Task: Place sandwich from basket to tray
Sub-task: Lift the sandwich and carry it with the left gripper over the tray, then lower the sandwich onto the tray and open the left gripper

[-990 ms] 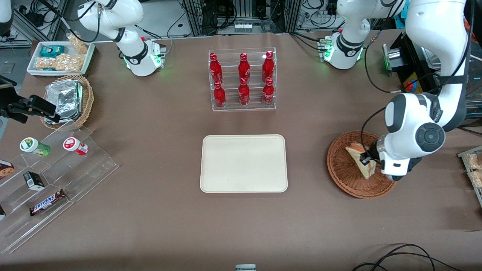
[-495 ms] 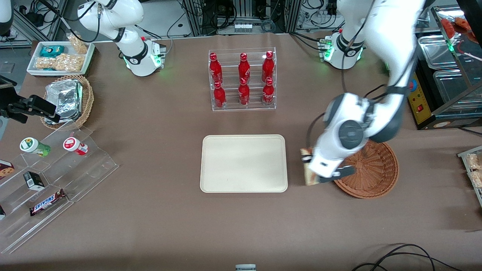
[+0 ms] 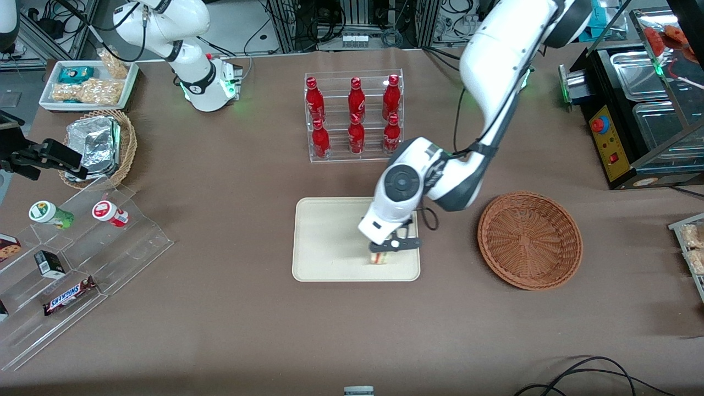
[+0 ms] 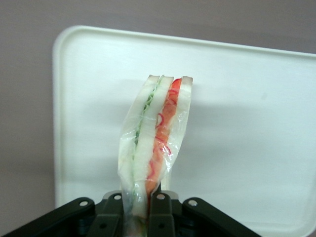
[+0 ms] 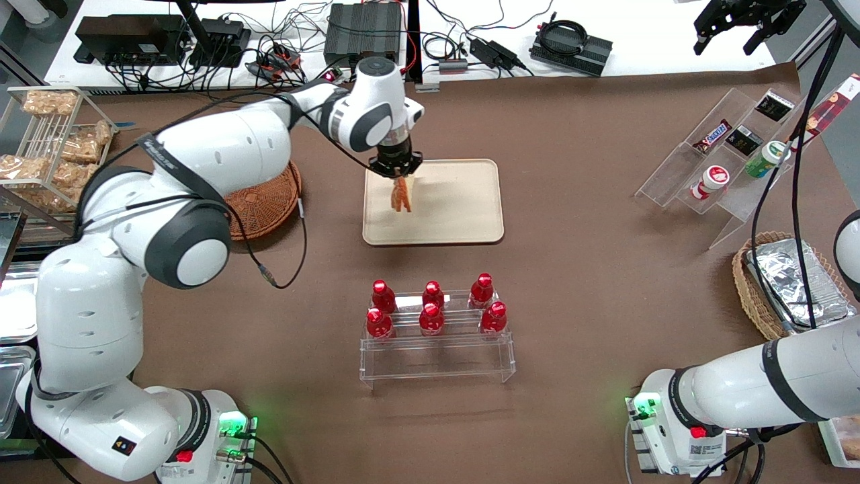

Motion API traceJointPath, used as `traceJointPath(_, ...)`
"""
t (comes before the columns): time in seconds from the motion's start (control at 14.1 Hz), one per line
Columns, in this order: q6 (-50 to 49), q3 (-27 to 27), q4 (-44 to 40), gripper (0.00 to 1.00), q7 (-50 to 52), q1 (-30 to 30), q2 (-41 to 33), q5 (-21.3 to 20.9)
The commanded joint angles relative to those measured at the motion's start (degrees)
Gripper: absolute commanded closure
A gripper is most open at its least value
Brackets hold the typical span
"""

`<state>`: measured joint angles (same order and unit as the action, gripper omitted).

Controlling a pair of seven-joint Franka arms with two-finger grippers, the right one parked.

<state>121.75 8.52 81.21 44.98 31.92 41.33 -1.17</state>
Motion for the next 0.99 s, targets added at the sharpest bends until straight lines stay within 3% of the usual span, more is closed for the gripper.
traceJointPath(0.0, -1.3, -1.0, -7.9, 0.94, 6.0, 3.4, 5.1, -3.3)
traceJointPath(0.14, -1.3, -0.9, -9.7, 0.94, 10.4, 3.7, 6.9, -6.7)
traceJointPath(0.42, 0.7, -0.3, -10.5, 0.92, 12.4, 3.7, 9.1, -6.5)
traceJointPath(0.49, 0.9, -0.2, -10.5, 0.83, 12.4, 3.7, 9.0, -6.5)
traceJointPath(0.64, 0.9, 0.0, -10.1, 0.00, 12.7, 3.7, 8.2, -6.2)
traceJointPath(0.92, -4.4, -0.2, -6.8, 0.00, 12.5, 2.9, -1.2, -6.2)
